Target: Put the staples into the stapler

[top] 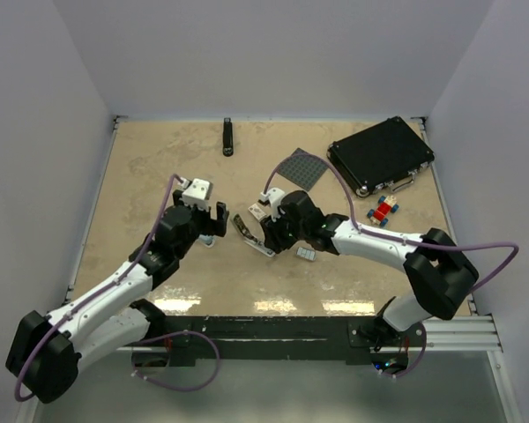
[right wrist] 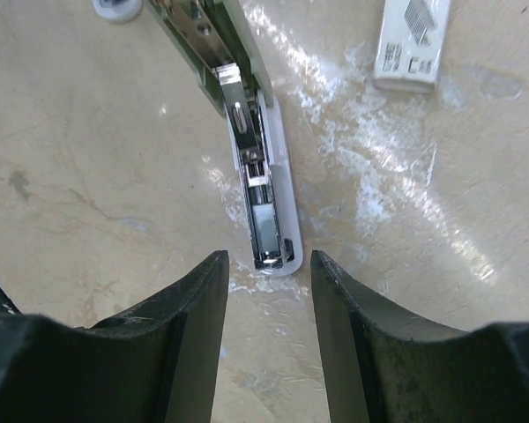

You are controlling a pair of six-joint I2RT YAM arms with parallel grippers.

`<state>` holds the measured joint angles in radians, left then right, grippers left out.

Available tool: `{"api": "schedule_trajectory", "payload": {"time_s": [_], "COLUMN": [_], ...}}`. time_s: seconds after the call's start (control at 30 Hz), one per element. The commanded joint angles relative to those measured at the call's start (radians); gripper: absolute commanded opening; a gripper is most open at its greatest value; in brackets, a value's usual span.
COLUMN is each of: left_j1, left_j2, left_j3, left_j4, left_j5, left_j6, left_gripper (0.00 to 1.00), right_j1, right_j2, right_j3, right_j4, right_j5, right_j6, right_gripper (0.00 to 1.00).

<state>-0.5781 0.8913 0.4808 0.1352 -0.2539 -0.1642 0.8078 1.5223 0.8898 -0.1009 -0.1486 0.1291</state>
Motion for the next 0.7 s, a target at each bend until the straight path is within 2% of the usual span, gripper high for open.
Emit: {"api": "schedule_trajectory", "payload": {"time_s": [0.0,0.2,0.67], "left_j1": [0.004,0.003,0.003], "left_j2": [0.089,0.176,0.308], "left_j3": [0.079,0.104,0.136], "left_j4": [0.014,0.032,0.053], "left_j5": [0.152,0.215,0.275], "left_j6": [-0.073,-0.083,-0.046], "left_gripper": [0.88,0.88,0.86], "right_j1": [0.048,0.071,0.074], "right_j2": [-0.007,0.01,0.041], "right_j3": [-0.07,-0.129,-0.189], "right_j4": [0.143,0.248,0.346], "right_j5": [0.052,0.136,0.15], "right_j6": [0.041,0.055,0.044], "right_gripper": [0.47,0.47,0.4]}}
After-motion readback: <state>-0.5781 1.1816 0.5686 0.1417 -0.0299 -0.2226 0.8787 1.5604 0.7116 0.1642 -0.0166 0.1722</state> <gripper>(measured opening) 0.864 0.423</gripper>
